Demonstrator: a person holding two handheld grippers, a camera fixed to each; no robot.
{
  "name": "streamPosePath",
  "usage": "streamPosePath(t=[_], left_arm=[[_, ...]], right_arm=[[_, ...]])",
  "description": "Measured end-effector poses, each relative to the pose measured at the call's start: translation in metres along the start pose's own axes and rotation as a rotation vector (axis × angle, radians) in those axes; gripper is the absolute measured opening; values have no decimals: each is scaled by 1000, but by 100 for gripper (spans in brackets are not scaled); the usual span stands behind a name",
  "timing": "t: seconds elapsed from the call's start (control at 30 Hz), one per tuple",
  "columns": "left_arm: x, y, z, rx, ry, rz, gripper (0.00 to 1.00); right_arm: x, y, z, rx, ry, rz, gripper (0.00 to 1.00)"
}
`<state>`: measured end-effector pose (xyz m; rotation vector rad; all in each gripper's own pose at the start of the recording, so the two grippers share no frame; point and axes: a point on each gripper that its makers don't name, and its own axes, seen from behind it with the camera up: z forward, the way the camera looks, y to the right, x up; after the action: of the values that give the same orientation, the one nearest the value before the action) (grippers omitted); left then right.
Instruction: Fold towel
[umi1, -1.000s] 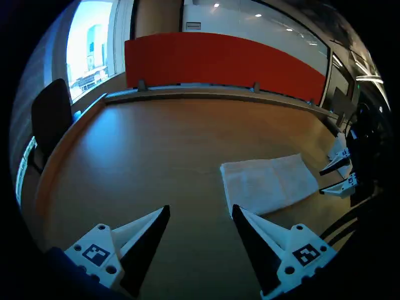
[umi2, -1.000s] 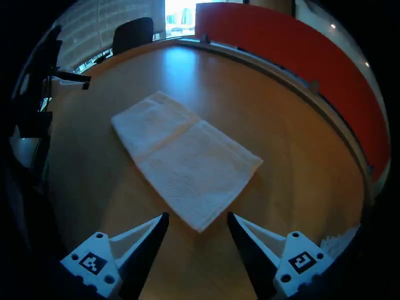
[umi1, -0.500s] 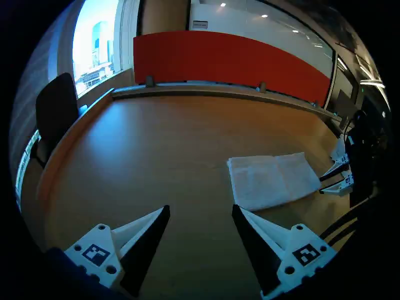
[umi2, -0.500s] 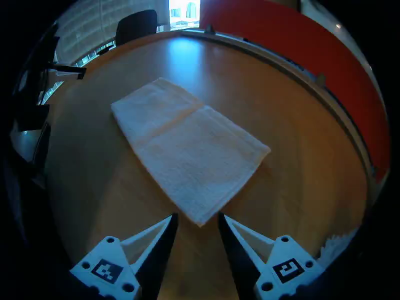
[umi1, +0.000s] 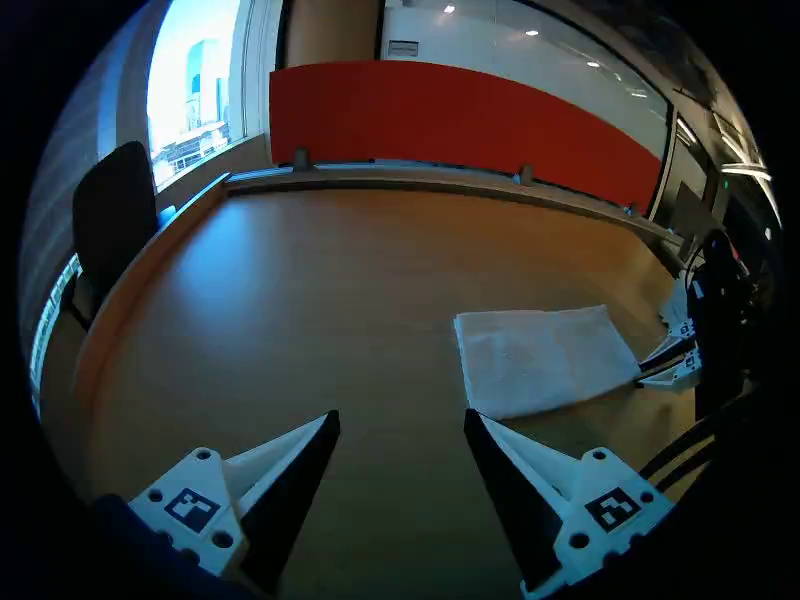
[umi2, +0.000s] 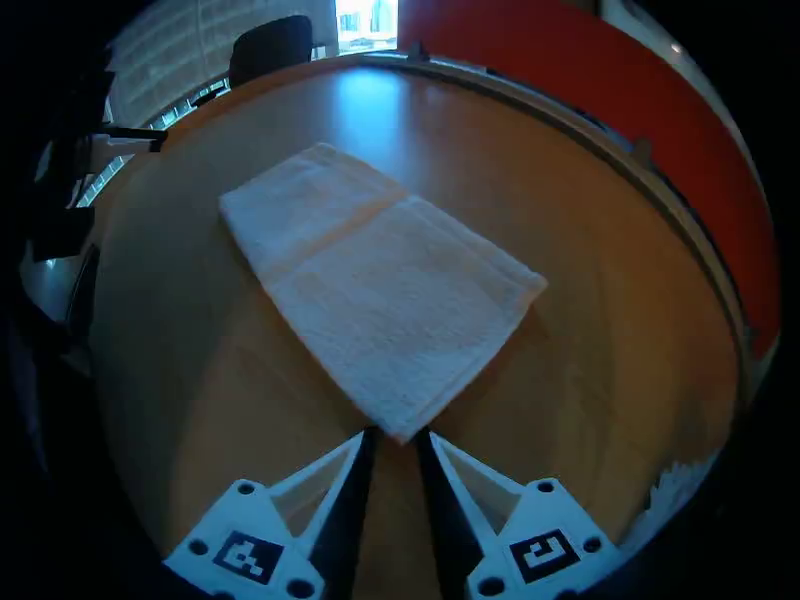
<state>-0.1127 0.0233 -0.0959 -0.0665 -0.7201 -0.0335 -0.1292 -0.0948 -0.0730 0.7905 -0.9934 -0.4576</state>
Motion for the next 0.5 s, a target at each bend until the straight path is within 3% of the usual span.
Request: streamPosePath(t=[0.23, 0.4, 0.5], left_arm=[[-2, 1, 0, -3, -5, 3, 92], [-3, 2, -1, -5, -6, 1, 92], [-4, 2, -1, -5, -7, 1, 92]], right_arm=[[0, 0, 0, -4, 4, 4, 25], [1, 0, -1, -2, 6, 3, 13], [1, 1, -1, -7, 9, -2, 12]])
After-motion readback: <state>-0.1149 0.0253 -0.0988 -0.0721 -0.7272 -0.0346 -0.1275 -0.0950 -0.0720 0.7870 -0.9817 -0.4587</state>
